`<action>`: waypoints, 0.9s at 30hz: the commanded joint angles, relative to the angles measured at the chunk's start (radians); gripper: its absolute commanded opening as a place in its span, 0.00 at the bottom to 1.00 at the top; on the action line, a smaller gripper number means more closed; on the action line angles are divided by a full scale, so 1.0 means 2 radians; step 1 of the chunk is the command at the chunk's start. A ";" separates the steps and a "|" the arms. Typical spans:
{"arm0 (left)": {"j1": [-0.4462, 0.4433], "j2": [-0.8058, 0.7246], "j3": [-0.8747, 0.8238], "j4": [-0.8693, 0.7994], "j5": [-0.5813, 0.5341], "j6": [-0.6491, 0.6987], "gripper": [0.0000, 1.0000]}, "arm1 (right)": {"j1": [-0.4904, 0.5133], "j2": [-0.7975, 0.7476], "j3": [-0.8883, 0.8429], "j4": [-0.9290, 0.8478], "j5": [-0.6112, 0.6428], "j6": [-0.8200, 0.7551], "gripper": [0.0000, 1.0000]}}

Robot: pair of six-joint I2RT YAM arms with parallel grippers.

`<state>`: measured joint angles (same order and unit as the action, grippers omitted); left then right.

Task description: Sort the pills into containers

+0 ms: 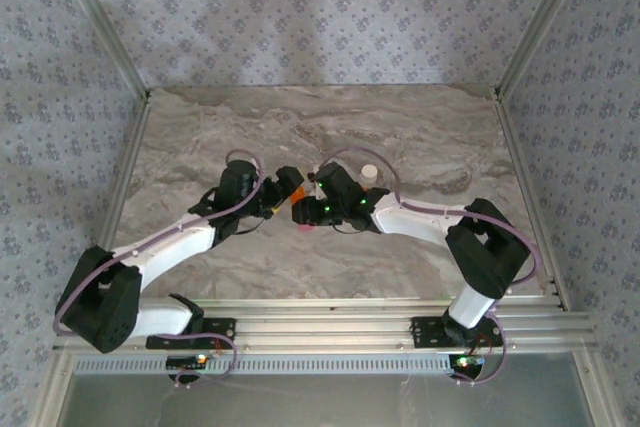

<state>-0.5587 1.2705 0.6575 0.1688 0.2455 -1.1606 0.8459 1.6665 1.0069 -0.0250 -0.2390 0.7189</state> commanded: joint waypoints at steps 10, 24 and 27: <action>-0.004 0.007 0.010 0.043 0.016 -0.008 0.93 | 0.000 0.004 0.007 0.008 0.003 0.006 0.07; -0.013 0.021 0.025 0.050 0.021 -0.009 0.93 | 0.004 0.004 0.006 0.010 0.002 0.006 0.07; -0.014 0.015 0.024 0.045 0.015 -0.009 0.93 | 0.004 0.004 0.005 0.010 0.004 0.006 0.07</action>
<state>-0.5724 1.3109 0.6697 0.2363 0.2646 -1.1725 0.8440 1.6672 1.0069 -0.0212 -0.2249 0.7265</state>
